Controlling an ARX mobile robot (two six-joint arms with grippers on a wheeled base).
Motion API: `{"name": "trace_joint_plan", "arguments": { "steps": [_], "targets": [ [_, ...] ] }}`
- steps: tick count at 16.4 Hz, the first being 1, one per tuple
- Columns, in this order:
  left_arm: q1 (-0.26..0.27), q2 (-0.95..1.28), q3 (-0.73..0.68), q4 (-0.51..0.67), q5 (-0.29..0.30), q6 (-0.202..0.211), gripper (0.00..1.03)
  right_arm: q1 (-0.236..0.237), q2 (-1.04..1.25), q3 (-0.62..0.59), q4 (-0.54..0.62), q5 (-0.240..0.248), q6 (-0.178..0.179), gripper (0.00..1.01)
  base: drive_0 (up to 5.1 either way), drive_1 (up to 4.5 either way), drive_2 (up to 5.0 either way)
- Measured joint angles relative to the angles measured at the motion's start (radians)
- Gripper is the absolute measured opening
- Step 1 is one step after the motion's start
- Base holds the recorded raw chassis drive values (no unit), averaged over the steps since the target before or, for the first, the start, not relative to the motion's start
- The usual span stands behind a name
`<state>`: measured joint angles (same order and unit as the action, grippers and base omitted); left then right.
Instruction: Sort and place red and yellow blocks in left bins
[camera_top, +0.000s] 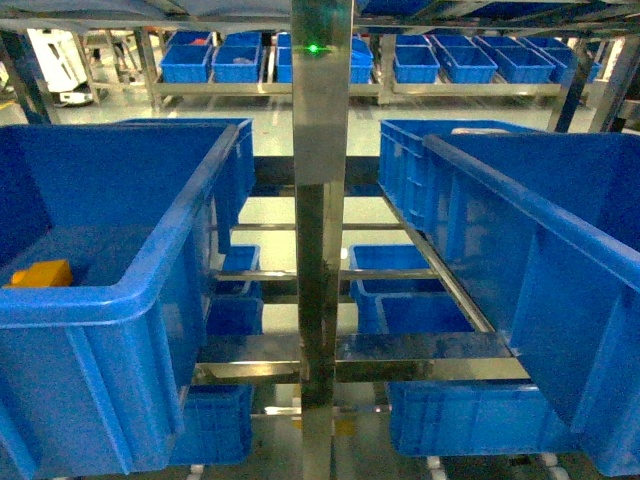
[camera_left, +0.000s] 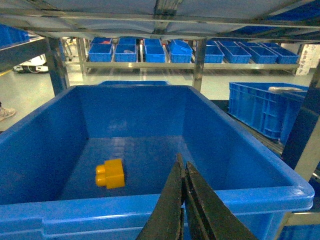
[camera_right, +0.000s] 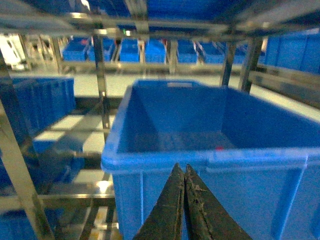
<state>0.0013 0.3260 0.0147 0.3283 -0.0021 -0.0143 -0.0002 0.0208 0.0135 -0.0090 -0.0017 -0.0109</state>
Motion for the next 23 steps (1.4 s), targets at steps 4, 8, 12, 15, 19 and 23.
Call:
{"name": "trace_joint_plan", "arguments": {
  "steps": [4,8,12,15,19,23],
  "targets": [
    [0.0,-0.095,0.0,-0.098,0.002,0.0,0.02,0.0,-0.016,0.0,0.003,0.0,0.0,0.02,0.0,0.0,0.0],
    [0.0,-0.117,0.0,-0.117,0.001,0.0,0.02,0.0,-0.016,0.0,0.004,0.0,0.0,0.02,0.0,0.0,0.0],
    [0.0,-0.132,0.0,-0.134,0.001,0.0,0.02,0.0,-0.016,0.0,0.004,0.0,0.0,0.02,0.0,0.0,0.0],
    [0.0,-0.148,0.0,-0.15,0.001,0.0,0.02,0.0,-0.016,0.0,0.004,0.0,0.0,0.11,0.0,0.0,0.0],
    [0.0,-0.163,0.0,-0.159,0.001,0.003,0.97,0.0,-0.016,0.0,0.004,0.0,0.001,0.98,0.0,0.0,0.0],
    [0.0,-0.163,0.0,-0.159,0.001,0.003,0.98,0.0,-0.016,0.0,0.004,0.0,0.001,0.98,0.0,0.0,0.0]
  ]
}}
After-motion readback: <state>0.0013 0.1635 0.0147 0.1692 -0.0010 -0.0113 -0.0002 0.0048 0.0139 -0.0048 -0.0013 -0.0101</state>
